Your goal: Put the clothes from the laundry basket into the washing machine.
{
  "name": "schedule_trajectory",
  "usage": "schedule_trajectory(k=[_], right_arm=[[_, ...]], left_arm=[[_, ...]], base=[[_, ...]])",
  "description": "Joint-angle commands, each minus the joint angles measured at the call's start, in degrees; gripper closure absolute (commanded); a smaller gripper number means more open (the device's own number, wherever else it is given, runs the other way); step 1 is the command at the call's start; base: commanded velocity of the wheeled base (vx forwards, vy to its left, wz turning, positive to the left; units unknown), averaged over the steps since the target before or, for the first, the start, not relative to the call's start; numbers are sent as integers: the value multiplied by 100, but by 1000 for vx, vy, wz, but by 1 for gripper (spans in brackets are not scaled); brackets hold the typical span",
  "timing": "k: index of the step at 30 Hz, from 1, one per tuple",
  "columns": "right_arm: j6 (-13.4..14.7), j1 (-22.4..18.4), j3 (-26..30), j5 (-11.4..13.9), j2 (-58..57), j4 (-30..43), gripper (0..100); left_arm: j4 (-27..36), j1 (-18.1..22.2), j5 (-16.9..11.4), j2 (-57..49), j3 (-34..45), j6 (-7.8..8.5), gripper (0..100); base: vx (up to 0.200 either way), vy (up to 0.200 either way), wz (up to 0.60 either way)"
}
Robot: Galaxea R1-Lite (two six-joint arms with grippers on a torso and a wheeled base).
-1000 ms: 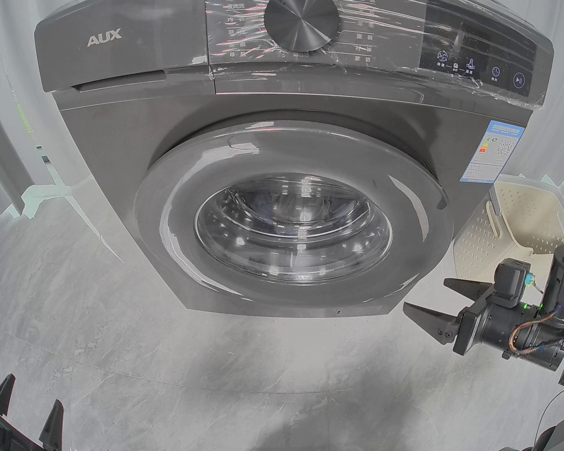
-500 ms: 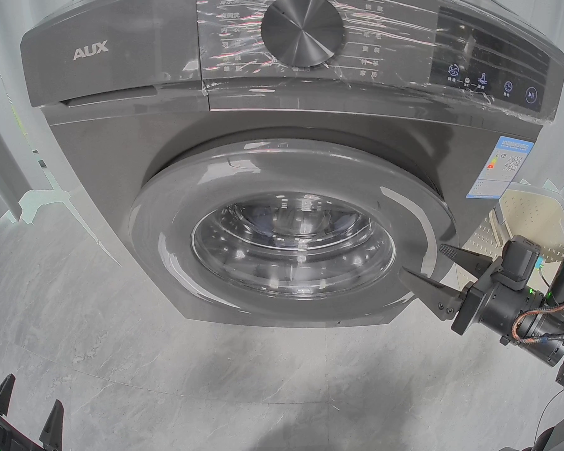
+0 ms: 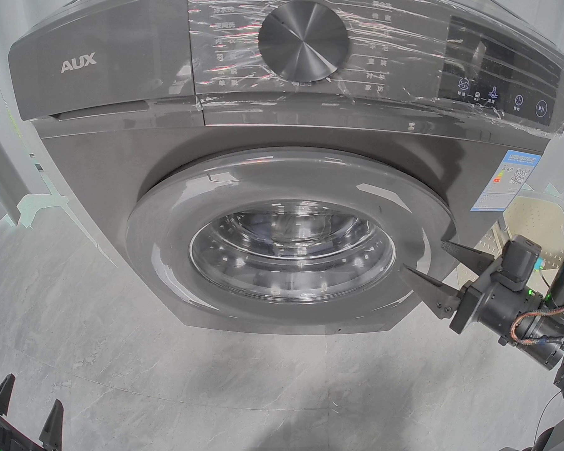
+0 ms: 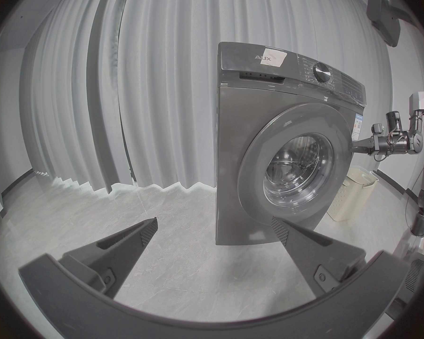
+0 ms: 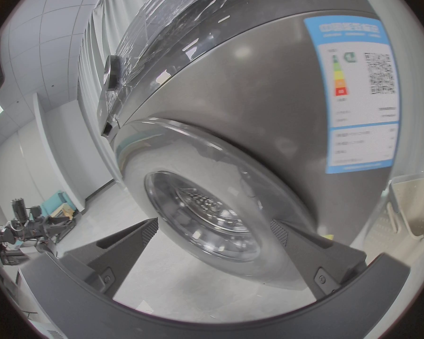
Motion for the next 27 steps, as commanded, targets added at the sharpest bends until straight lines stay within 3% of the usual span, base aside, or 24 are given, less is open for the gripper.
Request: schedule_trajectory(k=[1, 4, 7, 10, 12, 13, 14, 15, 16, 17, 22, 27], right_arm=[[-16, 115, 647, 38, -548, -2, 0], [-33, 291, 1200, 56, -1286, 77, 0], [-42, 212, 1578, 47, -1726, 95, 0], [-104, -280, 1754, -6, -2429, 481, 0], [-148, -799, 1754, -6, -3027, 1132, 0], [-148, -799, 1754, -6, -3027, 1132, 0], [-332, -1273, 1754, 38, -3396, 1650, 0], [-358, -1308, 1754, 47, -3422, 1686, 0], [-631, -1722, 1754, 65, -3818, 2046, 0], [-684, -1897, 1754, 73, -4090, 2230, 0], [-692, -2381, 1754, 73, -5303, 3224, 0], [-701, -2732, 1754, 82, -6929, 4841, 0]], left_arm=[[-1, 4, -6, -93, 92, -1, 0], [8, -5, -6, -93, 92, -1, 0], [8, -5, -6, -93, 92, -1, 0], [8, -5, -6, -93, 92, -1, 0], [8, -14, -6, -57, 92, -1, 0], [8, -14, -6, -57, 92, -1, 0], [8, -31, -6, 30, 92, -9, 0], [8, -31, -6, 30, 92, -9, 0], [8, -58, -6, 66, 92, -18, 0], [8, -58, -6, 57, 92, -18, 0], [8, -49, -6, 48, 92, -27, 0], [8, -14, -6, -31, 92, -18, 0]], base=[[0, 0, 0], [0, 0, 0], [0, 0, 0], [0, 0, 0], [0, 0, 0], [0, 0, 0], [0, 0, 0], [0, 0, 0], [0, 0, 0], [0, 0, 0], [0, 0, 0], [0, 0, 0]])
